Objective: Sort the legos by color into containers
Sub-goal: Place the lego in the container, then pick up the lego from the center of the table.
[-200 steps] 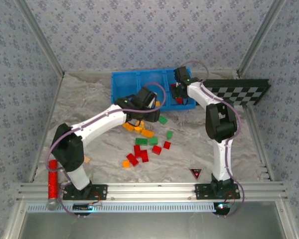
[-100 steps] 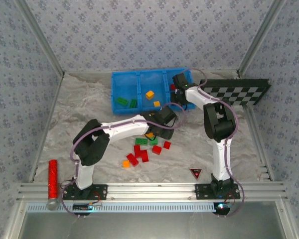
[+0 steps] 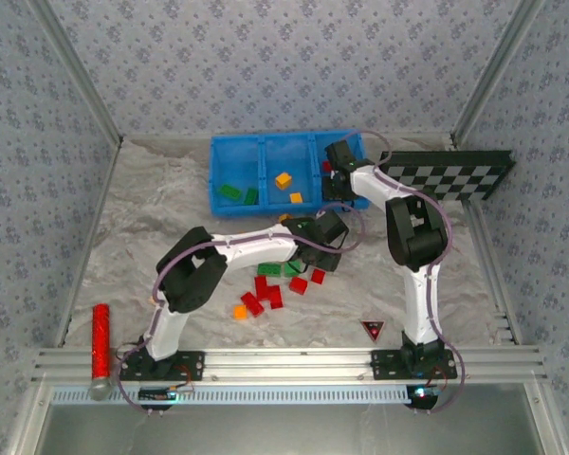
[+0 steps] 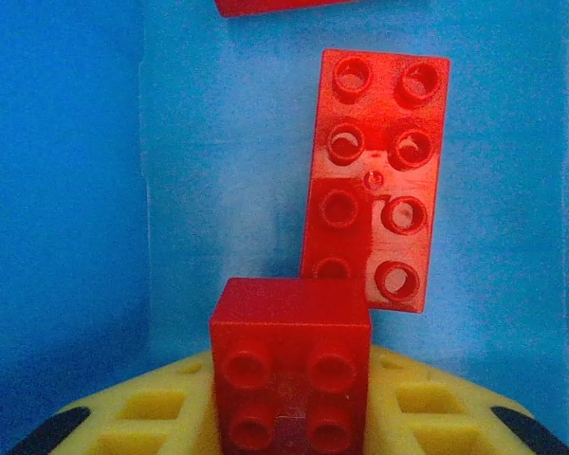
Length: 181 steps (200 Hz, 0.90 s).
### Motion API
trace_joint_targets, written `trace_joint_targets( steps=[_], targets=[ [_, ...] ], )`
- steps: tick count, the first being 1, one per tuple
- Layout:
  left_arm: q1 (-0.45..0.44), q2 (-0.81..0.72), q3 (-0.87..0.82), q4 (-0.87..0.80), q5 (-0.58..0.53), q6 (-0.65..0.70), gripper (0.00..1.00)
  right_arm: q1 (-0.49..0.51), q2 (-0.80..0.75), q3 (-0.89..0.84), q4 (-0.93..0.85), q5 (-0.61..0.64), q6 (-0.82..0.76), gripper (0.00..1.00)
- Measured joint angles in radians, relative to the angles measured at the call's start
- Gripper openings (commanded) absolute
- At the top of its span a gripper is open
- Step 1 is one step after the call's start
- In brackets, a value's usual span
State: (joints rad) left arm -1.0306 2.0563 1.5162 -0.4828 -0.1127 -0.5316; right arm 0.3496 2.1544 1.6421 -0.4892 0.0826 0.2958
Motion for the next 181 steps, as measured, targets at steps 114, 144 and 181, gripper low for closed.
trace_joint_targets(
  steps=[114,144,181],
  targets=[
    [0.001,0.082,0.043,0.017,-0.018,-0.020,0.50,0.008,-0.068,-0.003,-0.057,-0.016,0.002,0.51],
    [0.001,0.089,0.043,0.019,-0.043,-0.028,0.40,0.009,-0.091,0.000,-0.073,-0.019,-0.001,0.53],
    [0.000,0.089,0.037,0.040,-0.063,-0.031,0.31,0.011,-0.105,0.019,-0.111,-0.019,-0.008,0.56]
  ],
)
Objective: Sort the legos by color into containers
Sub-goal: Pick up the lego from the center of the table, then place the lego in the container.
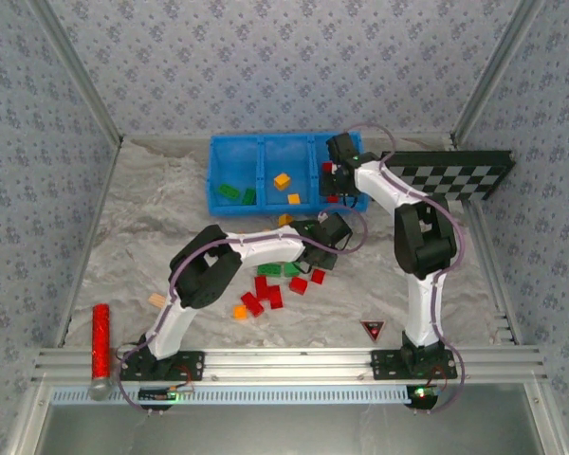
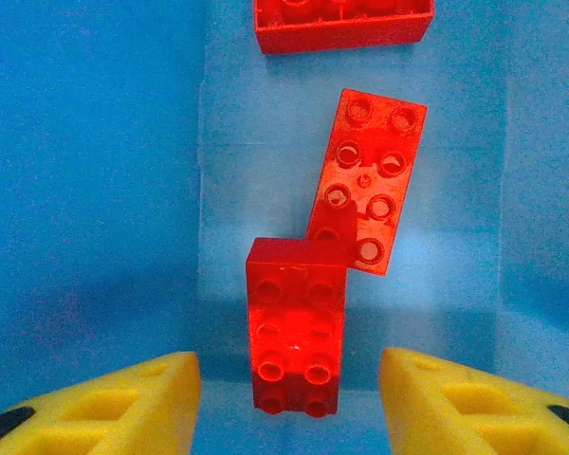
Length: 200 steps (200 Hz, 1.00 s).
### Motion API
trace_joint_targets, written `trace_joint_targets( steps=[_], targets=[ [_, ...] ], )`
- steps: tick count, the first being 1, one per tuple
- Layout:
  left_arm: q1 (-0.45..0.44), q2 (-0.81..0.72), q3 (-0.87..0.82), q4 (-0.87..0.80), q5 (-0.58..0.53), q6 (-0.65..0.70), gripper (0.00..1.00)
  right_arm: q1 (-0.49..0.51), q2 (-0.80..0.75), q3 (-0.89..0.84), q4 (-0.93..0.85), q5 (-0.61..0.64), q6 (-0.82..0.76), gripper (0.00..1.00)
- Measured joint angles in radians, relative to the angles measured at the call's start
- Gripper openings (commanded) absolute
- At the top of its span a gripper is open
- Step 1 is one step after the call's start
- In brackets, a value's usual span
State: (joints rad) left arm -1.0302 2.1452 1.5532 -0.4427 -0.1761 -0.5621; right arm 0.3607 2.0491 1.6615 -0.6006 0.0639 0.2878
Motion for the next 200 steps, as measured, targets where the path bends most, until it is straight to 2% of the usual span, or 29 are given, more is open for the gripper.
trace_joint_targets(
  steps=[47,94,124,151,179,200],
  targets=[
    [0.004,-0.064,-0.092,0.053,-0.042,0.012,0.27,0.006,-0.089,0.015,-0.032,-0.013,-0.001,0.59],
    [0.074,-0.259,-0.116,-0.004,-0.053,0.057,0.27,0.015,-0.201,0.029,-0.041,-0.028,-0.001,0.60],
    [0.179,-0.425,-0.108,-0.037,-0.051,0.092,0.27,0.023,-0.291,-0.047,-0.036,-0.053,-0.011,0.62],
    [0.333,-0.539,-0.112,-0.039,-0.046,0.114,0.27,0.054,-0.378,-0.187,-0.029,-0.099,-0.032,0.65],
    [0.495,-0.571,-0.117,-0.035,-0.045,0.133,0.27,0.116,-0.445,-0.320,-0.039,-0.137,-0.050,0.64],
    [0.557,-0.544,-0.114,-0.035,-0.038,0.143,0.27,0.159,-0.473,-0.392,-0.044,-0.169,-0.057,0.64]
  ],
)
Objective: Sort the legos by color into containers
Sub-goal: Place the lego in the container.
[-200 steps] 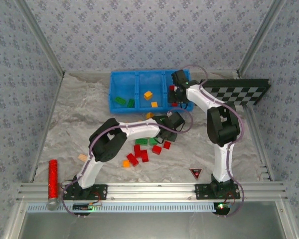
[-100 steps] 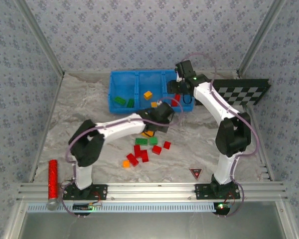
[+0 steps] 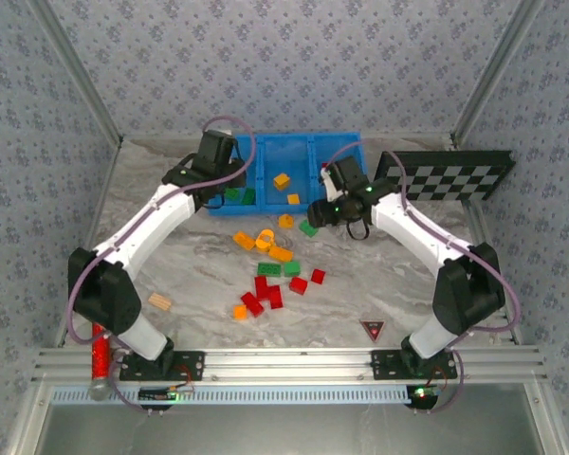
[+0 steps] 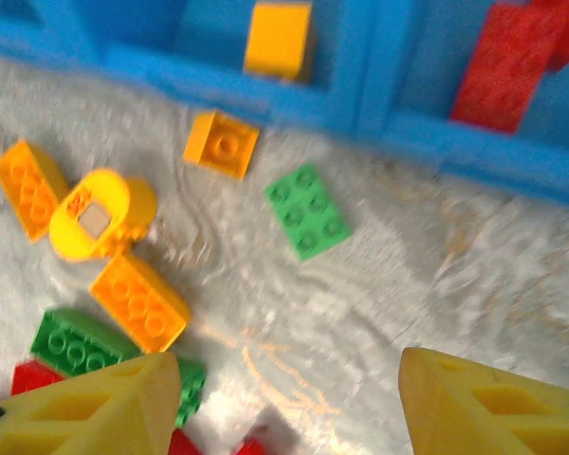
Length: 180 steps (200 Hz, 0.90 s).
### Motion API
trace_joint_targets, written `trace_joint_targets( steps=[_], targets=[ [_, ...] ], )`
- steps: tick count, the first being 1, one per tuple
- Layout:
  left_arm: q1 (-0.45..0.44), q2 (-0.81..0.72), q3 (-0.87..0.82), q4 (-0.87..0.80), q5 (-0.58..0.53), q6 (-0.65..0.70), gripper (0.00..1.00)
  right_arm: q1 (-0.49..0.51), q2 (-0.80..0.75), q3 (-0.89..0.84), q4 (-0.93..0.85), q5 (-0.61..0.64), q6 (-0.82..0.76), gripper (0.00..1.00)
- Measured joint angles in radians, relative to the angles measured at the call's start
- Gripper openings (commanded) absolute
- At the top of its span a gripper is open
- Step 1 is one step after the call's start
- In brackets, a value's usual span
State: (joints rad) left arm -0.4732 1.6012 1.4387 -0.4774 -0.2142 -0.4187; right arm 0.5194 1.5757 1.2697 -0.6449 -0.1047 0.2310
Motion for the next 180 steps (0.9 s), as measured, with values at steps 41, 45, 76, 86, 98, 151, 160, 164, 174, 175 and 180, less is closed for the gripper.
trace_joint_targets(
  steps=[41,45,76,86,98,151,160,164,174,175,180],
  targets=[
    [0.066,0.190,0.092,0.002,0.037,0.010,0.27,0.041,0.008,-0.152,0.026,-0.037,-0.023,0.67],
    [0.070,0.209,0.104,0.001,0.041,0.011,0.27,0.043,0.011,-0.161,0.028,-0.039,-0.023,0.67],
    [0.095,0.377,0.224,-0.030,0.037,0.018,0.27,0.071,0.033,-0.186,0.060,-0.053,-0.024,0.67],
    [0.103,0.423,0.259,-0.041,0.039,0.018,0.27,0.081,0.043,-0.187,0.070,-0.055,-0.023,0.68],
    [0.109,0.467,0.288,-0.051,0.039,0.018,0.27,0.092,0.056,-0.188,0.080,-0.058,-0.023,0.68],
    [0.123,0.560,0.362,-0.102,0.043,0.027,0.28,0.126,0.076,-0.233,0.089,-0.050,-0.023,0.69],
    [0.123,0.564,0.370,-0.104,0.045,0.027,0.29,0.131,0.076,-0.240,0.089,-0.042,-0.022,0.68],
    [0.122,0.565,0.373,-0.105,0.046,0.027,0.29,0.134,0.076,-0.243,0.089,-0.037,-0.022,0.68],
    [0.122,0.569,0.383,-0.111,0.050,0.030,0.29,0.143,0.076,-0.253,0.089,-0.026,-0.021,0.68],
    [0.122,0.570,0.383,-0.111,0.050,0.030,0.29,0.144,0.076,-0.253,0.089,-0.025,-0.021,0.68],
    [0.122,0.573,0.388,-0.113,0.052,0.030,0.31,0.149,0.076,-0.258,0.089,-0.019,-0.019,0.68]
  ],
)
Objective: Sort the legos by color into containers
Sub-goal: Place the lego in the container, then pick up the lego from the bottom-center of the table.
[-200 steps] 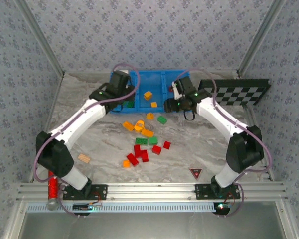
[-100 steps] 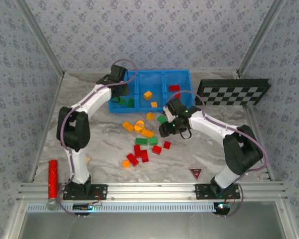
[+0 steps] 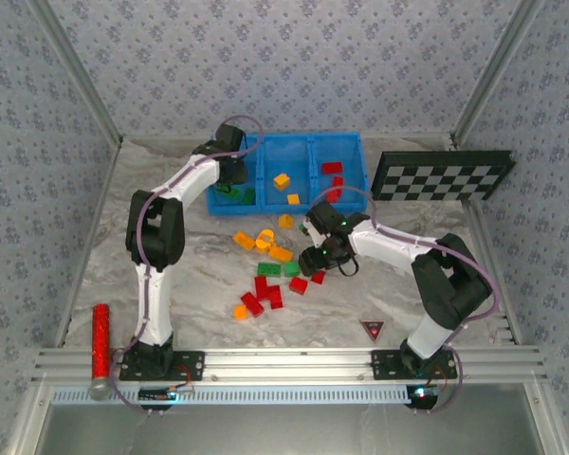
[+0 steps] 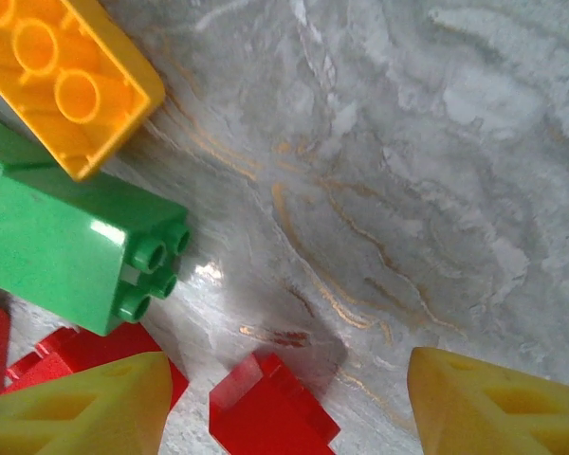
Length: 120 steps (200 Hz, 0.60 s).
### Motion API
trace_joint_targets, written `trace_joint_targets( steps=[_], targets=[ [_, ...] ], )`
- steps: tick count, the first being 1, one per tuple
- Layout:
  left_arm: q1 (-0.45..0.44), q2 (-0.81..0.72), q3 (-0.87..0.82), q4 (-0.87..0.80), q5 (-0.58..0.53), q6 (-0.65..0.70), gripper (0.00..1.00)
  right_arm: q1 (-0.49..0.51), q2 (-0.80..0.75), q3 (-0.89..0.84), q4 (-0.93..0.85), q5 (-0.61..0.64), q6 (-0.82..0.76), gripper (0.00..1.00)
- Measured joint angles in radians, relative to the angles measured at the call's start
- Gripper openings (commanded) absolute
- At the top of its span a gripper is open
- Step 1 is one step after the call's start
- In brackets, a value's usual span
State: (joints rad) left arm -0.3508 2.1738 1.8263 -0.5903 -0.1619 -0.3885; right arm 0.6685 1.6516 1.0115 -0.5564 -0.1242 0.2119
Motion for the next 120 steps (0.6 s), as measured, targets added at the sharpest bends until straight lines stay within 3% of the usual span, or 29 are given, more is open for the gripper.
trace_joint_targets(
  steps=[68,120],
  targets=[
    [0.000,0.007,0.010,-0.017,0.024,0.010,0.48,0.053,0.005,-0.029,0.008,0.079,0.008,0.60],
    [-0.001,0.006,0.010,-0.016,0.035,0.011,0.51,0.054,0.018,-0.026,0.016,0.111,0.008,0.50]
  ],
)
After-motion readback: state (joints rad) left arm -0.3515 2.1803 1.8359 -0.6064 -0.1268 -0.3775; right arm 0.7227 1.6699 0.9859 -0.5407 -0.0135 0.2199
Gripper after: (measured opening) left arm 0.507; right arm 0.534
